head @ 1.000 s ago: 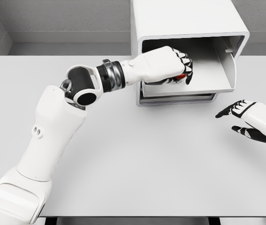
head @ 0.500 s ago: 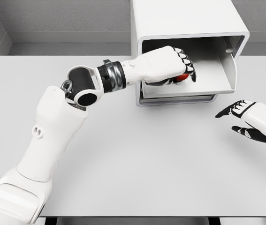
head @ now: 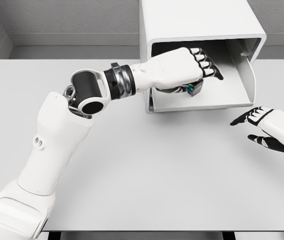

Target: Slide open multi-storey tabletop storage cabinets and put open load switch and slide close multi-storey tabletop storage cabinets

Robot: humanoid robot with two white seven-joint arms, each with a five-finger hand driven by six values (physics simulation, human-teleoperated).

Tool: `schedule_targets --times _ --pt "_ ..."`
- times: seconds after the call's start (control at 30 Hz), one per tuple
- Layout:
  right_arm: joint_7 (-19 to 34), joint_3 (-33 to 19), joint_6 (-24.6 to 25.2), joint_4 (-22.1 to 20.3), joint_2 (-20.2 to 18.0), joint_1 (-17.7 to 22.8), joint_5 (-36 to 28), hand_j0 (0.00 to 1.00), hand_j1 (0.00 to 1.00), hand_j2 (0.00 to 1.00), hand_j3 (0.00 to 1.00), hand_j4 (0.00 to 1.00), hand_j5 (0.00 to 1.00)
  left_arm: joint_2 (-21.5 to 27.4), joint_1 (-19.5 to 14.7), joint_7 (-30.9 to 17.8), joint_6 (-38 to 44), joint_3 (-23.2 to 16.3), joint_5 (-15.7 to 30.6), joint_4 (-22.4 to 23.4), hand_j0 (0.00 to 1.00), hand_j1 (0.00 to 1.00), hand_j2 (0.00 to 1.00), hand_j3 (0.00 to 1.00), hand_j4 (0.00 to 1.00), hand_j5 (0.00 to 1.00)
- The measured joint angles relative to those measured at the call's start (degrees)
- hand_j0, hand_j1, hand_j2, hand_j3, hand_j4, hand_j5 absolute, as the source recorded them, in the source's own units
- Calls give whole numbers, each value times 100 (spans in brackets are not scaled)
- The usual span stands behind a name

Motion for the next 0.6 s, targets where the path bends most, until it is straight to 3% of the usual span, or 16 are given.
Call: schedule_targets --times 0.1,0.17,0.43,0.6 --pt "1 0 0 1 0 0 0 69 69 69 69 69 69 0 97 -1 -2 3 -3 -138 90 90 90 90 90 90" --pt "1 0 0 -2 0 0 0 69 69 69 69 69 69 0 184 -1 -2 4 2 -280 100 100 100 100 100 100" --pt "1 0 0 -18 -7 0 -12 69 69 69 69 69 69 0 615 -1 -2 164 40 -1187 100 100 100 100 100 100" --pt "1 0 0 -26 -8 9 -22 69 69 69 69 69 69 0 615 -1 0 543 325 -1480 100 100 100 100 100 100"
